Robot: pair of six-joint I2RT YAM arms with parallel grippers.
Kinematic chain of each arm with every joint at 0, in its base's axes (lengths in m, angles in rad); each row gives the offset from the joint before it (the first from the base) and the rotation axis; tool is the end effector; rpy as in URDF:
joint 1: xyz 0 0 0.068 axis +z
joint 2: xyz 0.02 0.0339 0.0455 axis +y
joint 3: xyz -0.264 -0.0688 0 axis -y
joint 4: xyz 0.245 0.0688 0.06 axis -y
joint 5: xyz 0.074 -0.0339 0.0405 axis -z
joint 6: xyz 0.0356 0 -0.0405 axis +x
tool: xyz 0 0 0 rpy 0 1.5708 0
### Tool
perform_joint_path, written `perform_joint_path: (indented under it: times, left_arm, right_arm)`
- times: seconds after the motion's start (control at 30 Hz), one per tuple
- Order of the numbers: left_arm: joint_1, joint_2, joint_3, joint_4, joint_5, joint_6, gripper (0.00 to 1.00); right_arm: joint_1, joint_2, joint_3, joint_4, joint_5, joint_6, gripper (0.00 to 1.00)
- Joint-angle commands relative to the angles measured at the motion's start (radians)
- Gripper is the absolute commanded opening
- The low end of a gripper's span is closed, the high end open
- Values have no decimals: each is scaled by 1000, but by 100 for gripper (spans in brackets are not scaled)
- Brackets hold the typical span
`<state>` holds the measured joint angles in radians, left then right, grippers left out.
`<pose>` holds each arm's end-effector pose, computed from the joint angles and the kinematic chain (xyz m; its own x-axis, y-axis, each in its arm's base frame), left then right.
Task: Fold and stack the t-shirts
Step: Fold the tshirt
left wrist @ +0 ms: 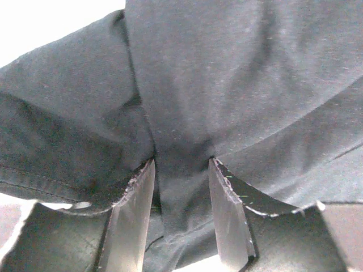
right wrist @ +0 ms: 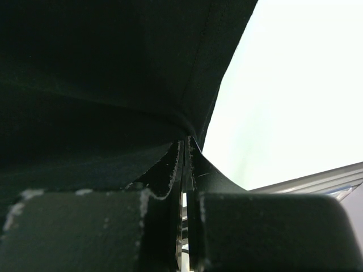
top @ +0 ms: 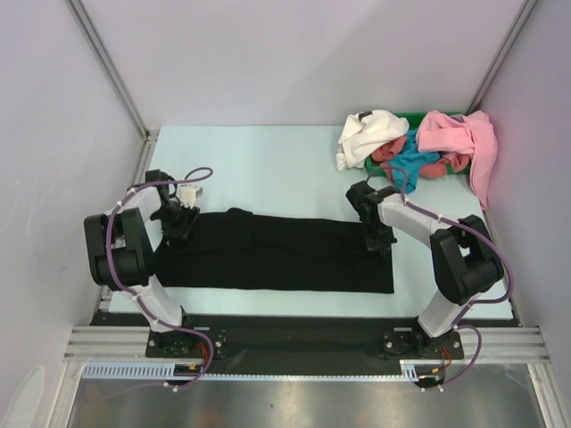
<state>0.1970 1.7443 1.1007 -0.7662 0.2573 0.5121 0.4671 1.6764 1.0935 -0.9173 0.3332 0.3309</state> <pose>0.3106 0.0528 0.1675 -0.9170 0.3002 -0.2628 0.3442 0.9283 -0.1404 0.2668 0.1215 0.1839 -0.9739 -0.1473 -0.1727 -0.0936 0.9538 -0.2856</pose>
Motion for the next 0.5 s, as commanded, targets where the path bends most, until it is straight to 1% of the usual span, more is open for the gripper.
perform_joint_path:
  times: [0.0, 0.23, 0.27, 0.3, 0.33, 0.37, 0.43, 0.47]
  left_arm:
    - [8, 6, -12, 38, -58, -10, 49]
    - [10, 8, -45, 21, -49, -12, 52]
    - [10, 4, -48, 16, -44, -12, 52]
    - [12, 6, -48, 7, -32, -14, 49]
    - [10, 3, -47, 2, -26, -11, 42]
    - [10, -3, -44, -5, -17, -4, 25]
    - [12, -15, -29, -24, -9, 8, 7]
    - [13, -23, -21, -30, -10, 11, 0]
  right_arm:
    - [4, -38, -9, 0, 26, 14, 0]
    - [5, -32, -11, 5, 24, 14, 0]
    - [4, -32, -9, 6, 24, 14, 0]
    - [5, -33, -10, 5, 26, 14, 0]
    - [5, -35, -11, 5, 26, 16, 0]
    - [5, -35, -9, 5, 26, 16, 0]
    - [7, -37, -7, 3, 30, 14, 0]
    - [5, -37, -6, 1, 33, 16, 0]
